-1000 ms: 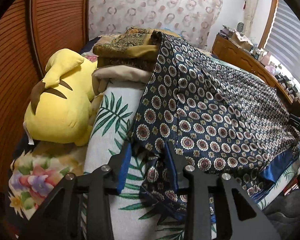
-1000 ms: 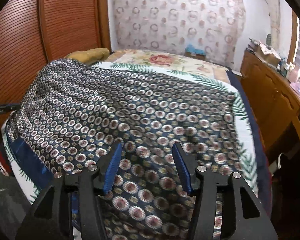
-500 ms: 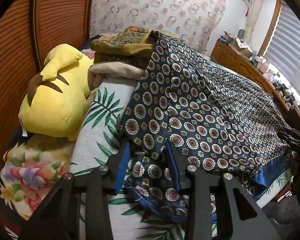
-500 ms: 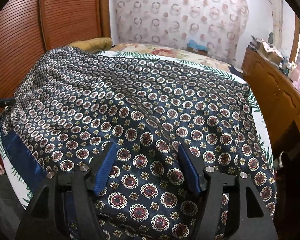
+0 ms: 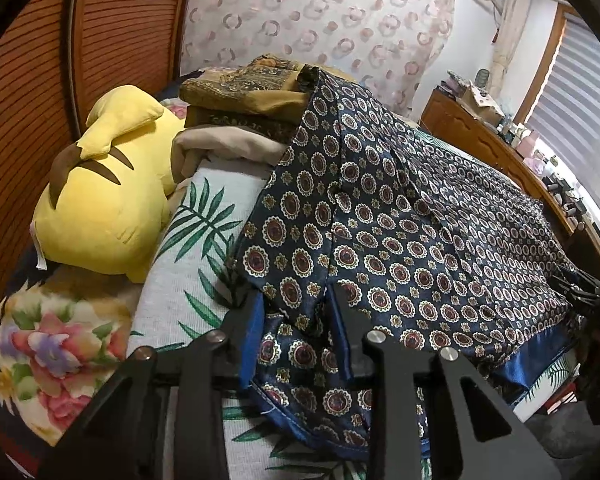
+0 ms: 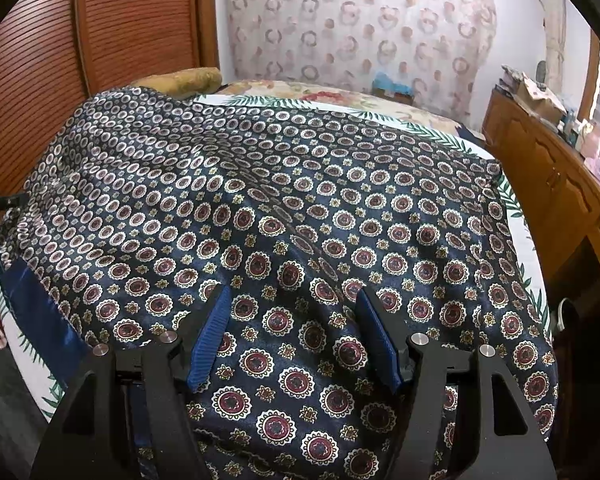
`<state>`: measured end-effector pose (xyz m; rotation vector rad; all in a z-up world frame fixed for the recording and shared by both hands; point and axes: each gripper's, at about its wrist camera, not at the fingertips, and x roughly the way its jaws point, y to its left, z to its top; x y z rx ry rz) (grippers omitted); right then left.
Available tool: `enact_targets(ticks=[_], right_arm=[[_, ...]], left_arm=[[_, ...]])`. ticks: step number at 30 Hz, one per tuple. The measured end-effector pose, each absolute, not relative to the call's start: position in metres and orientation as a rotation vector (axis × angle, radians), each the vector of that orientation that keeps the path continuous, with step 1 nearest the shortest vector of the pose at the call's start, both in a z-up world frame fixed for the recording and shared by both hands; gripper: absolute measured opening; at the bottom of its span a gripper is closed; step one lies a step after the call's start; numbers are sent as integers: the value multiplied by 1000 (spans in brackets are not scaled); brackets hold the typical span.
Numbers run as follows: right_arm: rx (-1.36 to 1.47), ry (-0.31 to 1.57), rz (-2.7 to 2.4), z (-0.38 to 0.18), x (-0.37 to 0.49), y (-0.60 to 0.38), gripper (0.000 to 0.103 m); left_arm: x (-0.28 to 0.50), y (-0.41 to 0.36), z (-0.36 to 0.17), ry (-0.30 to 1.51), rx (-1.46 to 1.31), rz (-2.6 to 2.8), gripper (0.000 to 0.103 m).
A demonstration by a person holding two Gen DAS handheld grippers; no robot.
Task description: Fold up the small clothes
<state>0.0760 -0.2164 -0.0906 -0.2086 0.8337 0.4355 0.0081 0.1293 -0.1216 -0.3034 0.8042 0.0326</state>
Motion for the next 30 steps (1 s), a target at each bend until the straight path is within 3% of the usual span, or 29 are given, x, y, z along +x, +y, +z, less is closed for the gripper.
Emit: enact_targets(ticks=[3,9,30], right_arm=[[-218,840,431,-92,77,-214,66],[-217,853,434,-93,78,-213,66],[-182,829,430,-91,75,-218,66]], left_arm=[[10,131,-123,797,-323,31,10],[8,129,-116,742,-338,-8,2],[41,43,-29,539,-195,-233,0]])
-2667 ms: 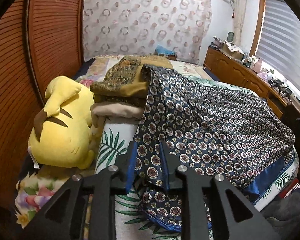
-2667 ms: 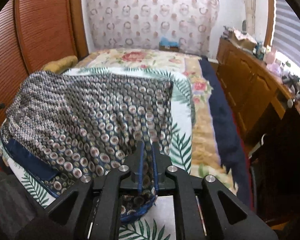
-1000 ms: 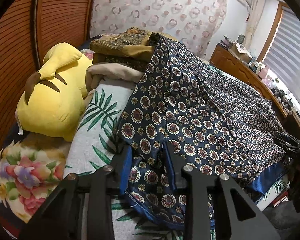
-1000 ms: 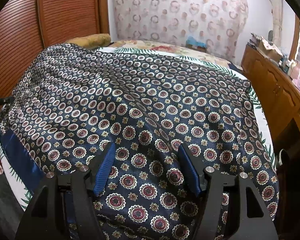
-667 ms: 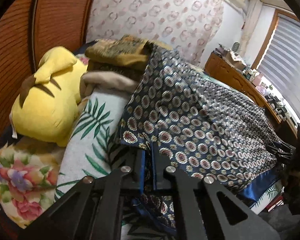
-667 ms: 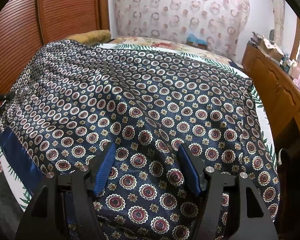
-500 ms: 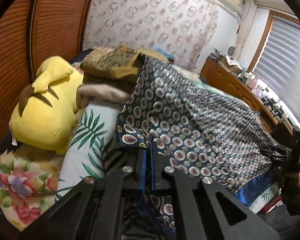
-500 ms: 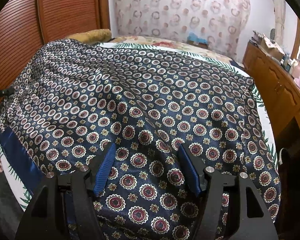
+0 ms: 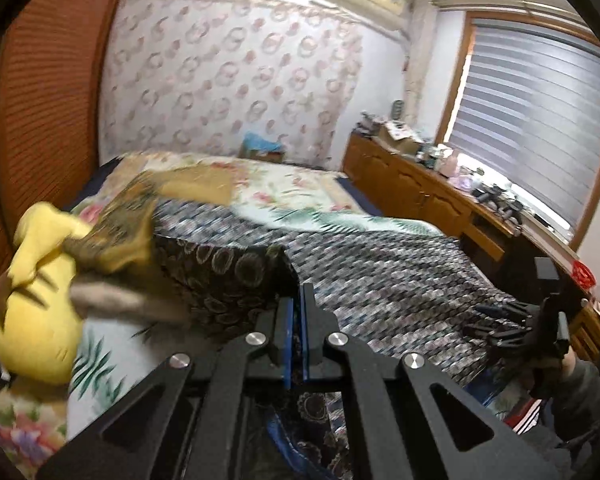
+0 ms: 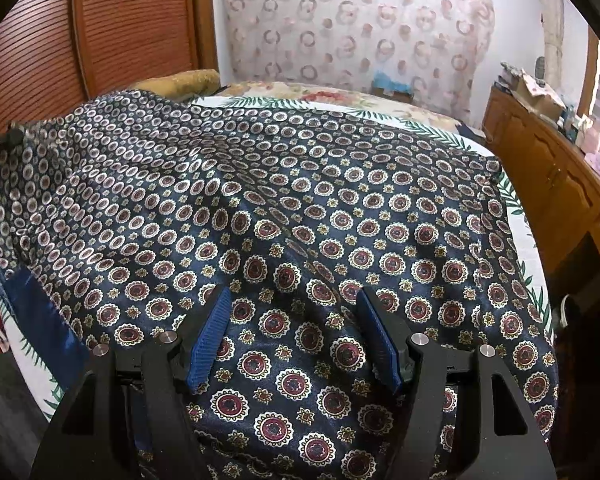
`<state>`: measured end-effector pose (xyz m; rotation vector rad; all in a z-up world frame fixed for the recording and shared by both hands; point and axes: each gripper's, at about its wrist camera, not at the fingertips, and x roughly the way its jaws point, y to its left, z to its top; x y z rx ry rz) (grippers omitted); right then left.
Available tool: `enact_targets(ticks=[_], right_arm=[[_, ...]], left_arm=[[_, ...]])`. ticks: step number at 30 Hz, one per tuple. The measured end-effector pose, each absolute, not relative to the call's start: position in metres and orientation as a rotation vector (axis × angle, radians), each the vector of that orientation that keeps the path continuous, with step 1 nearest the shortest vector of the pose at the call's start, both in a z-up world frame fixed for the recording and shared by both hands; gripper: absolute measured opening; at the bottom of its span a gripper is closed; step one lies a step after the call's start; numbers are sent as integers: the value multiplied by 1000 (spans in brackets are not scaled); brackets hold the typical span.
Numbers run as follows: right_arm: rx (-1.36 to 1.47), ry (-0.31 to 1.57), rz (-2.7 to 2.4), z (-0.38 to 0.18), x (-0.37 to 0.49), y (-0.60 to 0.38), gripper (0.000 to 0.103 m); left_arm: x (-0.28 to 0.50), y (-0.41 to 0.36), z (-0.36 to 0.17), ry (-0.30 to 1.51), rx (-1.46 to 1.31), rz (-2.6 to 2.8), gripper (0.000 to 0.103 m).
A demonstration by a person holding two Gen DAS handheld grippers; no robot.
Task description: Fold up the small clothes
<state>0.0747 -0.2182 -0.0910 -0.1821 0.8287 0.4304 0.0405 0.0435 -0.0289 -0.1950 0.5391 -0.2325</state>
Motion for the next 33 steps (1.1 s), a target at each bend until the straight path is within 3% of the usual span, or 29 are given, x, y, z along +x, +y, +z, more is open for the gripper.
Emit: enact_targets(ticks=[23,30,33], right_arm=[[-135,785,396,-84,69,-230,66],[-140,780,394,-84,67,-231,66],[-139,780,393,-84,67,-231,66]], left_arm=[[92,-63,13,520,-95,-463,0],[108,-71,-10,657,-67,-510,17],[102,-65,-15,672,-71,-503,20]])
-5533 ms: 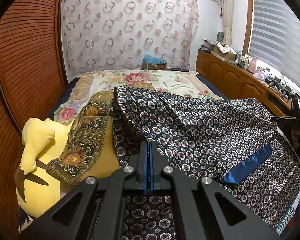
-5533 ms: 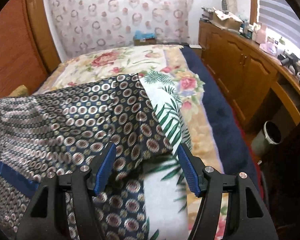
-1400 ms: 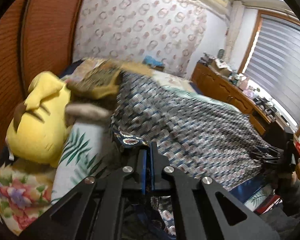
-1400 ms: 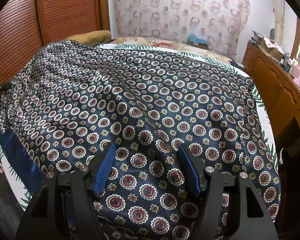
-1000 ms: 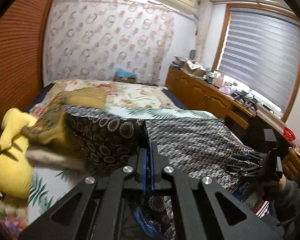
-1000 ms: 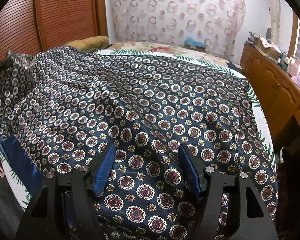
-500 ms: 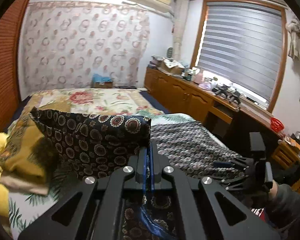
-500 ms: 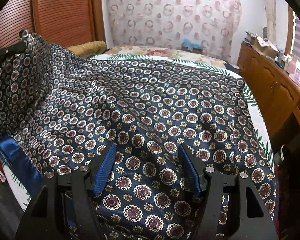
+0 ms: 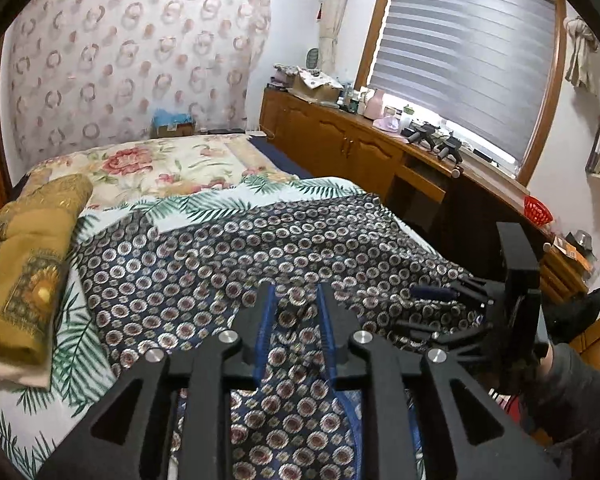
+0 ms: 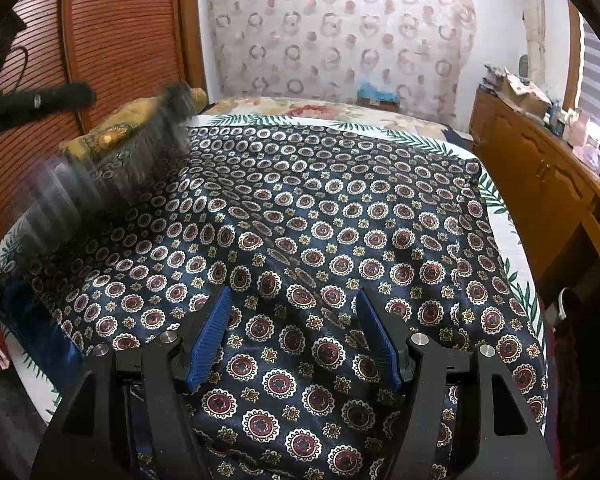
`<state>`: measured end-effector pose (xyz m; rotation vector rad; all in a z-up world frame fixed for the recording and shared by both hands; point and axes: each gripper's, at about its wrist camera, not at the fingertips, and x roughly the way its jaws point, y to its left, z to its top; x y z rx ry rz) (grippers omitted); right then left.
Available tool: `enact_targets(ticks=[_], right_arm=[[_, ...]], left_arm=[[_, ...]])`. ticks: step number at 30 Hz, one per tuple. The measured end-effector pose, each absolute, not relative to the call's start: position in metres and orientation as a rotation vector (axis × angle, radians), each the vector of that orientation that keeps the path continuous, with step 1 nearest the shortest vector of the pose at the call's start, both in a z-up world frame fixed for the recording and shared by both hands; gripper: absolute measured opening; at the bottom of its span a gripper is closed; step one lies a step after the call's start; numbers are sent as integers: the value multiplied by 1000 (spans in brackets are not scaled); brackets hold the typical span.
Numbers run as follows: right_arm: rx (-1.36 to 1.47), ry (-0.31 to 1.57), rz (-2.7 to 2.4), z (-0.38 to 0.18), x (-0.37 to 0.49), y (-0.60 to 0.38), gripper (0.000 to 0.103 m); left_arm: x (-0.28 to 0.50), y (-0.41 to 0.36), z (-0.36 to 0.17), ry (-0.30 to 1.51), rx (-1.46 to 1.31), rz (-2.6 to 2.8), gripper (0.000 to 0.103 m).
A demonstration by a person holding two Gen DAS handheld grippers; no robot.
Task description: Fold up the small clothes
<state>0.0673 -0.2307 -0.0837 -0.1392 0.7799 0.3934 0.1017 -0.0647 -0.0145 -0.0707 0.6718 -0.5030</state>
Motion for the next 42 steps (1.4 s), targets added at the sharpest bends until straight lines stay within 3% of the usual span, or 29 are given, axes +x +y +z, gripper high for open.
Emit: enact_targets(ticks=[24,42], right_arm=[[-166,773,575,-51,101,-170,66],[-222,931,715,-85,137,-100,66]], left_arm=[[73,10,-57,718,-88,-232,20],[70,20,-68,731,-116,-214,20]])
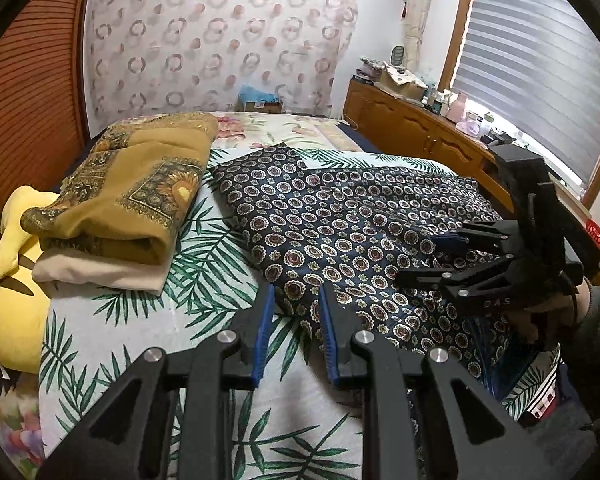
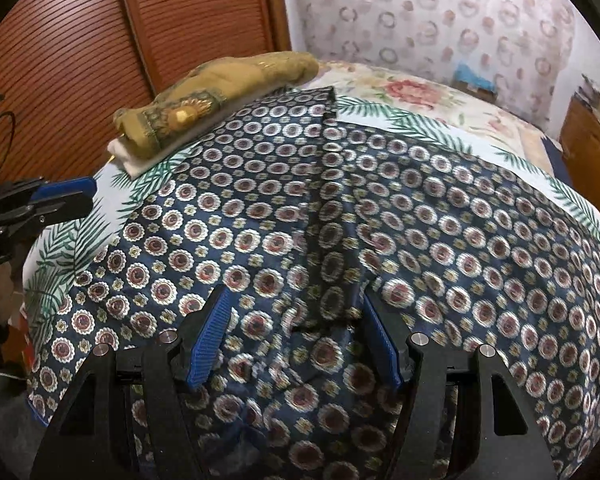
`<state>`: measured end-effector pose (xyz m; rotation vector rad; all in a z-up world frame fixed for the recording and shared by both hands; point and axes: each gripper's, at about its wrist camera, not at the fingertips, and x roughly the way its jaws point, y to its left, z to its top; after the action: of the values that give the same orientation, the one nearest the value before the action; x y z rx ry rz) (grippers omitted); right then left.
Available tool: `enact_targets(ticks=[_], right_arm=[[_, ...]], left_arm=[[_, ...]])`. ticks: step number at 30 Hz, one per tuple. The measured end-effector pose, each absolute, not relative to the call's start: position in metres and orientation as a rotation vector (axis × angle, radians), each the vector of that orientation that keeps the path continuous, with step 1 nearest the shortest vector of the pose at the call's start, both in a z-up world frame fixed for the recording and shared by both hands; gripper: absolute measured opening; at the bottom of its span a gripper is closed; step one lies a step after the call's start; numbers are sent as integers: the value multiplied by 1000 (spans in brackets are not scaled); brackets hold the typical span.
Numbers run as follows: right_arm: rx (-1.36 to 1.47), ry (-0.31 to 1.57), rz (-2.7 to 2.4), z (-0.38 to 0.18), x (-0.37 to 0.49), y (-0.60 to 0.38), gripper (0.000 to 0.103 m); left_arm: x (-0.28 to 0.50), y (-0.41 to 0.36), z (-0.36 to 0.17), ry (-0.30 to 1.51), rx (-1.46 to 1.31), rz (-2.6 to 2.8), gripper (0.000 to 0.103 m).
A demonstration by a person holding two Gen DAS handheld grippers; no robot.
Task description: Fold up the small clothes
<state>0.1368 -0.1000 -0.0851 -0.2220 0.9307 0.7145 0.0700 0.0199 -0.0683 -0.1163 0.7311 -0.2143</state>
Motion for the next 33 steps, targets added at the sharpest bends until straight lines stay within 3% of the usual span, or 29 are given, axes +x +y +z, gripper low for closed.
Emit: enact_targets(ticks=[4,7,10,11,13,22,33], right_arm=[[-256,931,710,-87,141,-88,66],[-275,920,708,-88,142,-84,47],[-279,904,734,-87,142,-80,22],[-304,886,727,-87,140,-80,10],[-314,875,717,-85,138,-81,4],[-241,736,674,-49,116,-113,1],[-199,759,501,-51,101,-209,1]], left_arm=[[70,18,-69,732,-118,-213,20],[70,18,-70,732,-118,-215,20],[69,17,-71,732,-116,-221,20],[69,16,-72,734,-115,-222,20],[70,13,-73,737,-113,-225,20],[73,-1,-66,725,-91,-254,20],[94,-44,-50,701,-18,-328,20]])
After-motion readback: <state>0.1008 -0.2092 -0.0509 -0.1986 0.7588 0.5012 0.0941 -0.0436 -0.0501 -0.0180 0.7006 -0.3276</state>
